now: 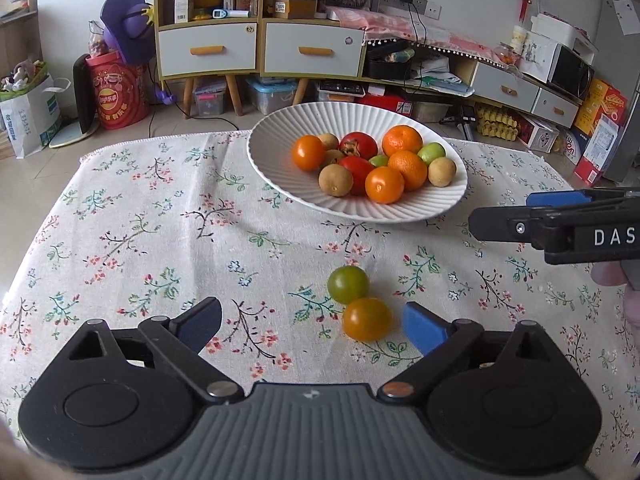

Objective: Organize fruits
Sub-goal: 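Withdraw both tools toward the green and yellow tomatoes, then grasp the yellow tomato with the left tool while the right tool grasps the green tomato, then lift both tomatoes and carry them over the white bowl, then lower both tomatoes into the bowl and open both tools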

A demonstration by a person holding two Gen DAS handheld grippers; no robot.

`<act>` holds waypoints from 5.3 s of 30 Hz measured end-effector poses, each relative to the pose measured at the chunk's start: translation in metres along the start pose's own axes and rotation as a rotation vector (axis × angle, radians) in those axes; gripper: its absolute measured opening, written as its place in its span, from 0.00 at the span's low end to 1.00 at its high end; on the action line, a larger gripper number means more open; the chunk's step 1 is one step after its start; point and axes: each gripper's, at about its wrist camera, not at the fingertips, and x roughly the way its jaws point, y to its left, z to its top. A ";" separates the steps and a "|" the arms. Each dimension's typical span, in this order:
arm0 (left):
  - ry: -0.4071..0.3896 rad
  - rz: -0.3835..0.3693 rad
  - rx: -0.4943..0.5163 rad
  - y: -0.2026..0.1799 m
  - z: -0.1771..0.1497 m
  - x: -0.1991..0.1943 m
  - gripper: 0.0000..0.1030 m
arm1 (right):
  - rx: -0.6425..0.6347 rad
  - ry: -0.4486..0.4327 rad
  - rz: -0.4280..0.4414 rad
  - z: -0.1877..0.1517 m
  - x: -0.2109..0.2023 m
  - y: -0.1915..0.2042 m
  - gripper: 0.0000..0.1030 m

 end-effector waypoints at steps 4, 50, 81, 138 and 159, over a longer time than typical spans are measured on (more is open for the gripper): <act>0.031 -0.027 0.004 -0.007 -0.003 0.006 0.74 | 0.003 0.009 0.008 0.000 0.002 0.003 0.87; 0.071 -0.148 0.011 0.018 -0.019 -0.001 0.40 | 0.098 0.163 0.208 -0.006 0.043 0.049 0.39; 0.037 -0.134 -0.007 0.015 -0.020 0.002 0.40 | 0.087 0.154 0.277 0.003 0.046 0.055 0.23; -0.088 -0.050 0.054 -0.024 0.051 0.034 0.26 | 0.151 0.012 0.071 0.019 0.033 -0.007 0.26; -0.022 0.089 -0.012 -0.038 0.032 -0.045 0.94 | 0.062 -0.026 -0.153 0.001 -0.047 0.008 0.75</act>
